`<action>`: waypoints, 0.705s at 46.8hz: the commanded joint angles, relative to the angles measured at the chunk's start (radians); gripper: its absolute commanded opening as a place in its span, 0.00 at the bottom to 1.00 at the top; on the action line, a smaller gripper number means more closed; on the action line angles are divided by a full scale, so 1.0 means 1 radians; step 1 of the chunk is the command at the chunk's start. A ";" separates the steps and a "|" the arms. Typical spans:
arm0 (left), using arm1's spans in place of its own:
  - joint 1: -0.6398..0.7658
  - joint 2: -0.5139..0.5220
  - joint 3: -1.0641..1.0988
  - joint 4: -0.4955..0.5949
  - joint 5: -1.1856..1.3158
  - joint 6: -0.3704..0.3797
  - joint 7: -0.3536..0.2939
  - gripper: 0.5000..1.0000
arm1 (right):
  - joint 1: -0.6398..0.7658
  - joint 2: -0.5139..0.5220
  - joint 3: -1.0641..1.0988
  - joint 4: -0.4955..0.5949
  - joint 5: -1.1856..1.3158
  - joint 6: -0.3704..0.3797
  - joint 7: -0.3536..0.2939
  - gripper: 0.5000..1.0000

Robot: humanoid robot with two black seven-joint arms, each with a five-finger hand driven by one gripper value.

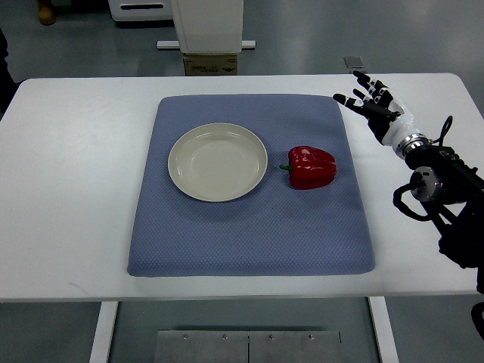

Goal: Place red pepper on plate with right hand

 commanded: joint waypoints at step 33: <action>0.000 0.000 0.000 0.000 0.000 0.000 0.000 1.00 | 0.197 -0.184 -0.456 0.090 -0.173 0.155 0.070 0.99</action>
